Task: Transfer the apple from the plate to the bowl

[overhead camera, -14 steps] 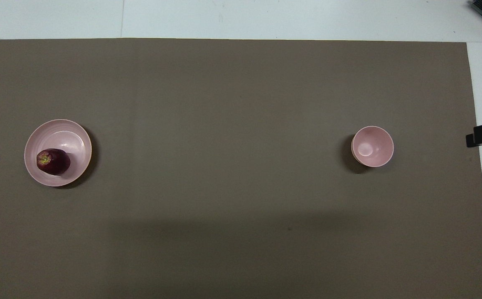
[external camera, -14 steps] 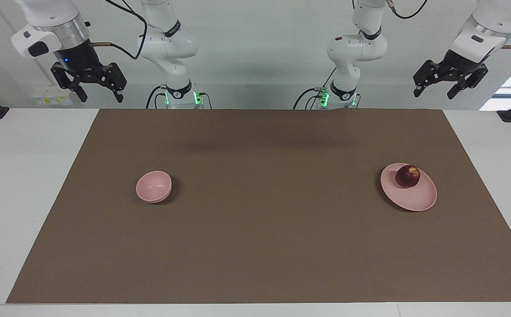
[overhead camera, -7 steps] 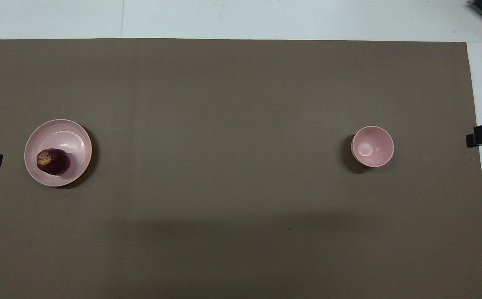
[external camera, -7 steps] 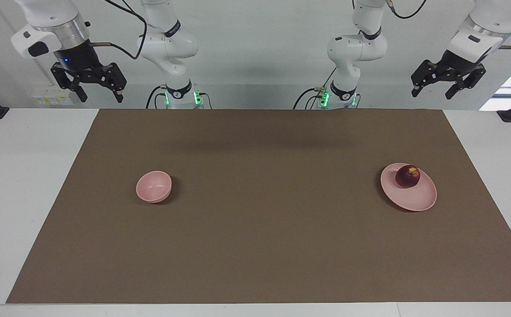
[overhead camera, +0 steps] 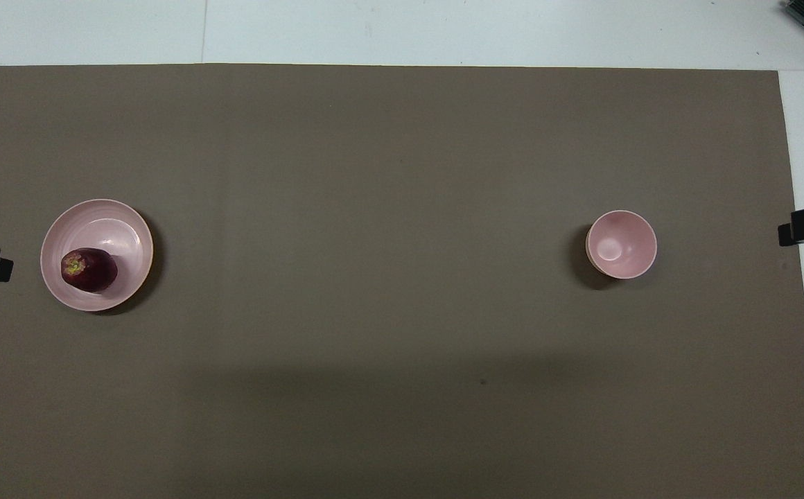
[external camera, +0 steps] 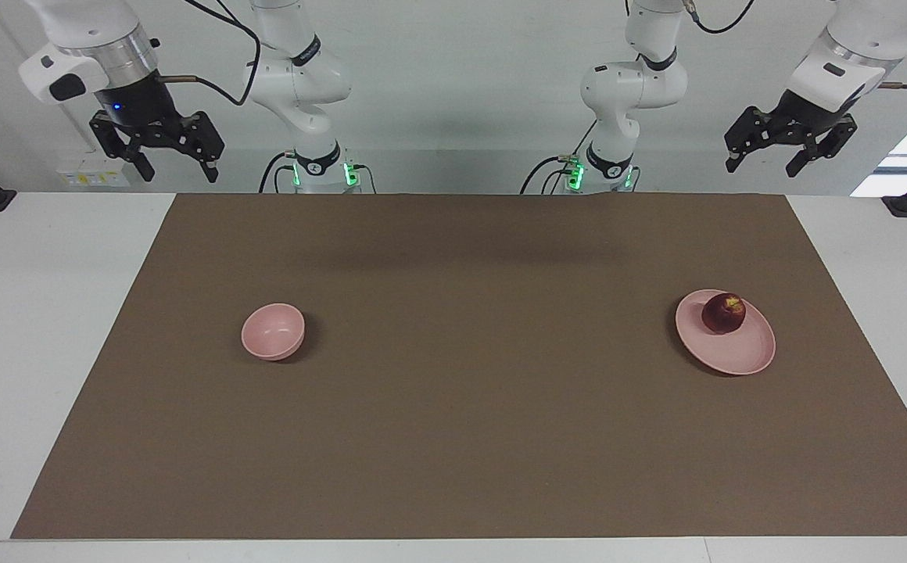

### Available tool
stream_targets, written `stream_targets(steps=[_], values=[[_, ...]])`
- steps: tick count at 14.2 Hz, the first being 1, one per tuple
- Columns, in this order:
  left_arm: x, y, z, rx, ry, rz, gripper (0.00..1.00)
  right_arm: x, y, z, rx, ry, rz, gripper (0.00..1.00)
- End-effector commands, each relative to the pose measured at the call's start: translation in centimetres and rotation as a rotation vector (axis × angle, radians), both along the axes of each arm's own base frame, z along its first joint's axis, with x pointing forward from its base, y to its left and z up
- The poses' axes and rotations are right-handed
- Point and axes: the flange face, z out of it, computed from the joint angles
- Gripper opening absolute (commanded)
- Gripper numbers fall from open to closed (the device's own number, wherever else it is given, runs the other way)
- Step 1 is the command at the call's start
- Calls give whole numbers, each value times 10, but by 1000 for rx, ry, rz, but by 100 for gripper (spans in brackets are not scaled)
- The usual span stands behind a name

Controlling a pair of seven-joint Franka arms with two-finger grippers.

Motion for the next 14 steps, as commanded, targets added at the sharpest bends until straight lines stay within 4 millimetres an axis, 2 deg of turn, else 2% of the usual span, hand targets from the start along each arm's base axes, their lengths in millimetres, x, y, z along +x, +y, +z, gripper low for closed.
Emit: stream_targets(steps=[1, 8, 12, 14], values=[[-10, -5, -1, 18, -15, -20, 100, -8, -6, 0, 14, -3, 23, 100], [-28, -2, -18, 19, -11, -11, 100, -8, -6, 0, 14, -3, 23, 100], [-19, 3, -57, 19, -19, 0, 100, -8, -6, 0, 14, -3, 24, 100], [-14, 4, -90, 18, -16, 4, 100, -8, -6, -1, 14, -1, 24, 100]])
